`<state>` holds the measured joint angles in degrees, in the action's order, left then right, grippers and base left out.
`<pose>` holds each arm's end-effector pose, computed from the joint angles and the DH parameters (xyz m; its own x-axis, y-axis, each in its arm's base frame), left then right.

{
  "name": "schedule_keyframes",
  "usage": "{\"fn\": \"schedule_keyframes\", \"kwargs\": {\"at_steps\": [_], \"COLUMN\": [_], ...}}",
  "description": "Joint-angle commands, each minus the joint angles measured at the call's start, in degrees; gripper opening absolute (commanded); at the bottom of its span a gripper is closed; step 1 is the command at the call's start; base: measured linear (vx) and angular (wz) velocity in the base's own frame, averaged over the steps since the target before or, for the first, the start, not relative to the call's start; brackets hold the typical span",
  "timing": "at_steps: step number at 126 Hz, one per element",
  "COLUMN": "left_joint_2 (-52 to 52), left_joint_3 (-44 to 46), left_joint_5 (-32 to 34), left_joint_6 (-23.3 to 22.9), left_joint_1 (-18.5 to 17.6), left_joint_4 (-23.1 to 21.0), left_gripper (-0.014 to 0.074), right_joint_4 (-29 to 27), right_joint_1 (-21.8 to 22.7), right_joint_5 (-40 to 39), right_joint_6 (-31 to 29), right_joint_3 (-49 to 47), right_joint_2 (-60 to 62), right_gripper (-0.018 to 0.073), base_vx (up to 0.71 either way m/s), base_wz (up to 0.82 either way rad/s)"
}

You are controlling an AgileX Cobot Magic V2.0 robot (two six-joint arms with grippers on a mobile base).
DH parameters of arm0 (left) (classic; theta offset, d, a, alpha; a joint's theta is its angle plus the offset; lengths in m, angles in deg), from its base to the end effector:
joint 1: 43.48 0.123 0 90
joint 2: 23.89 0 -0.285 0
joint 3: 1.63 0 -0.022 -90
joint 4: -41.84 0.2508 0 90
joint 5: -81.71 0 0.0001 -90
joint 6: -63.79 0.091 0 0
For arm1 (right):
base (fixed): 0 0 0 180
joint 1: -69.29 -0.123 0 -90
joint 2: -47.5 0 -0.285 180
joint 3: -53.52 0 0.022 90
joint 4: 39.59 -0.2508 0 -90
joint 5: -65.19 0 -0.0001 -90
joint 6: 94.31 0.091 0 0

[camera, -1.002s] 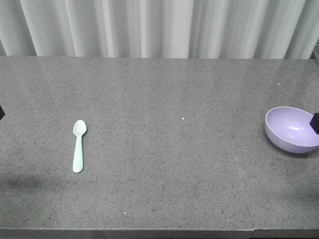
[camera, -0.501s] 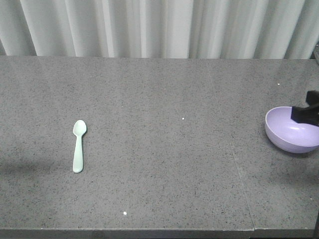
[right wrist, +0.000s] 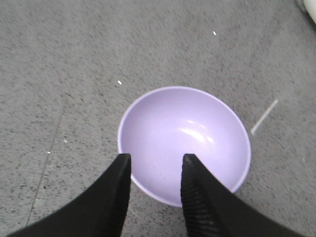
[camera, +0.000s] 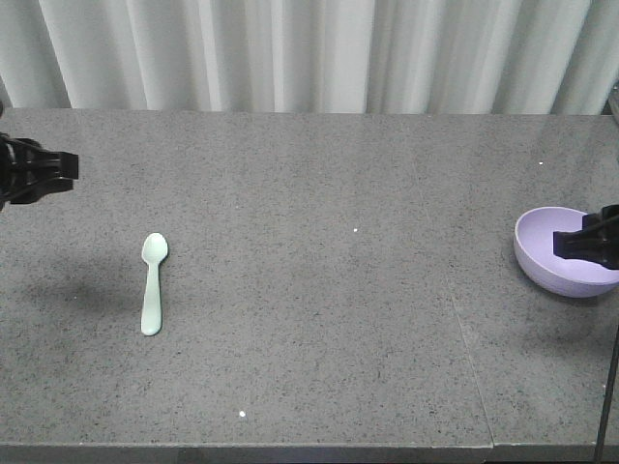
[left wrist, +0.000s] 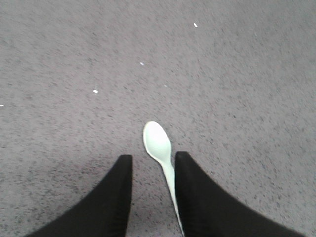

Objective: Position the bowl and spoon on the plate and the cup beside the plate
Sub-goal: 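Move the right gripper to the bowl rim, left gripper toward spoon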

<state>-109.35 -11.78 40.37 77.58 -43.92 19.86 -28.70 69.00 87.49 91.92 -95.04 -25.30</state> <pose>0.2915 -0.0248 0.3423 -0.7136 -0.0464 -0.6990 0.1448 0.9665 -0.2120 0.2375 -0.0053 0.3012 -0.5925 -0.0702 -0.8025 0.0129 0.9952 -0.0966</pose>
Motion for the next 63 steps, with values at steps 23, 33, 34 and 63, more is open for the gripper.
{"fn": "schedule_keyframes", "kwargs": {"at_steps": [23,33,34,63], "left_joint_2": [-3.98,-5.08,-5.08,-8.37], "left_joint_3": [6.16,6.29,6.29,6.29], "left_joint_5": [-2.33,-1.52,-1.52,-1.32], "left_joint_6": [0.84,0.89,0.89,0.94], "left_joint_1": [-0.46,-0.46,-0.46,-2.34], "left_joint_4": [-2.15,-2.15,-2.15,-0.13], "left_gripper": [0.0435,0.0456,0.0456,0.0456], "right_joint_4": [7.37,6.86,6.86,6.5], "right_joint_1": [0.34,0.34,0.34,0.34], "right_joint_5": [7.6,11.18,11.18,13.26], "right_joint_6": [9.86,9.81,9.81,9.59], "right_joint_3": [-8.46,-10.98,-10.98,-13.7], "right_joint_2": [-3.04,-4.78,-4.78,-7.5], "right_gripper": [0.0389,0.0426,0.0426,0.0454], "base_vx": [0.0,0.0,0.0,0.0], "base_wz": [0.0,0.0,0.0,0.0]}}
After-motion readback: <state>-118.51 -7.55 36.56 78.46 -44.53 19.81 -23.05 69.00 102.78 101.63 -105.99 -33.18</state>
